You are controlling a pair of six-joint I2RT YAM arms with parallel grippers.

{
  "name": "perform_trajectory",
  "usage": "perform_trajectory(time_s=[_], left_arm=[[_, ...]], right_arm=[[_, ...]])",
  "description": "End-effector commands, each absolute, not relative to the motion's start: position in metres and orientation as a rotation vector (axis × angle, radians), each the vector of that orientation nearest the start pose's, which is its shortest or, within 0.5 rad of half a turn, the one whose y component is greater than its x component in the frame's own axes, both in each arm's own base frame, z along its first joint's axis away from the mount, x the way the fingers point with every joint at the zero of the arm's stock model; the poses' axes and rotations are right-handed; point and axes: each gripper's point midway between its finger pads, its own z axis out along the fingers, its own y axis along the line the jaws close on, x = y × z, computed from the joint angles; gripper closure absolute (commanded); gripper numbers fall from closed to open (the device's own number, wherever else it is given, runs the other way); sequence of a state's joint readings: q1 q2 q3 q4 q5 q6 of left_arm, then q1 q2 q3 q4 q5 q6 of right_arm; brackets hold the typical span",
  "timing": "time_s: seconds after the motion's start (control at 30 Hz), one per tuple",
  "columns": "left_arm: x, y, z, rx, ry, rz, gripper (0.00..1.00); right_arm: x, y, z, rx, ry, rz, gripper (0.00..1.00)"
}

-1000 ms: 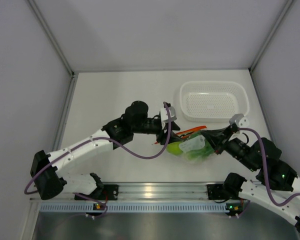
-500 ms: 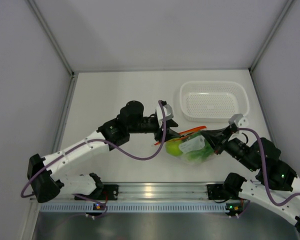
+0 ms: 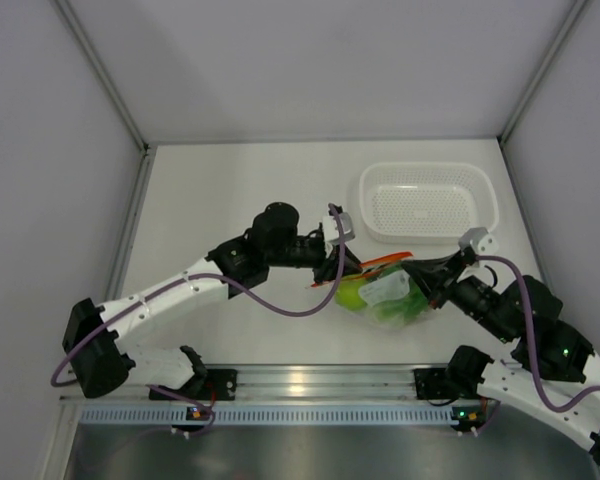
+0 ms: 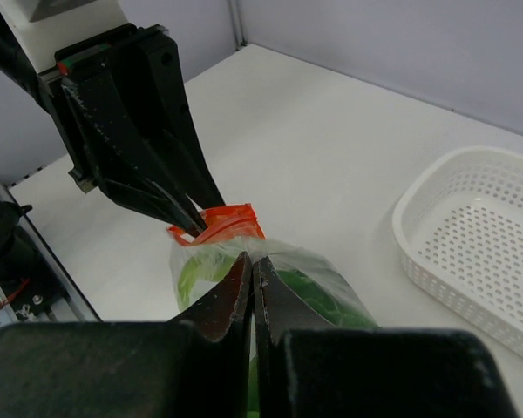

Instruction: Open the zip-top bag and remove the fake food

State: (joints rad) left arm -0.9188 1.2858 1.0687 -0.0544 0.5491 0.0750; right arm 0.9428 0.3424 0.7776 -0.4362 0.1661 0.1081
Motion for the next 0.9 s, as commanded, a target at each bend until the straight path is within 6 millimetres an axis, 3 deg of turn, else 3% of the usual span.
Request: perform_trajectory(time_s=[0.0,0.03,0.13,0.23,0.33,0.37,0.5,0.53,0.7,0.77,0.8,0.87], left_arm=[[0.169,-0.379,0.266,1.284,1.457,-1.119,0.78],[0.169,-0.379,0.263,1.284,1.468,-1.124,0.90],[0.171,-0.377,0.258,1.270,1.493,-1.111,1.00],[0.175,-0.371,0.260,1.238,1.496,-1.066,1.00],[0.191,-0.353,0.268,1.105,1.536,-0.949,1.00],[0.204,-0.345,0.271,1.031,1.560,-0.874,1.00],[0.220,-0.305,0.297,0.813,1.617,-0.728,1.00],[0.221,-0.297,0.295,0.790,1.654,-0.695,1.00],[0.240,-0.245,0.335,0.574,1.720,-0.472,1.00],[0.246,-0.234,0.335,0.530,1.759,-0.403,1.00],[0.249,-0.231,0.340,0.490,1.765,-0.391,1.00],[0.252,-0.237,0.329,0.485,1.796,-0.398,1.00]], right_arm=[[0.145,0.165,0.351,-0.481,1.411,0.761,1.00],[0.146,0.167,0.349,-0.486,1.416,0.761,1.00],[0.147,0.169,0.348,-0.487,1.415,0.759,1.00],[0.151,0.169,0.344,-0.476,1.430,0.743,1.00],[0.158,0.171,0.334,-0.474,1.467,0.710,1.00],[0.159,0.172,0.332,-0.477,1.477,0.702,1.00],[0.169,0.177,0.320,-0.449,1.532,0.672,0.96],[0.171,0.177,0.318,-0.448,1.542,0.665,0.96],[0.181,0.182,0.320,-0.430,1.577,0.635,0.77],[0.183,0.182,0.325,-0.400,1.593,0.638,0.61],[0.186,0.183,0.322,-0.386,1.619,0.623,0.59],[0.189,0.188,0.319,-0.356,1.662,0.640,0.51]])
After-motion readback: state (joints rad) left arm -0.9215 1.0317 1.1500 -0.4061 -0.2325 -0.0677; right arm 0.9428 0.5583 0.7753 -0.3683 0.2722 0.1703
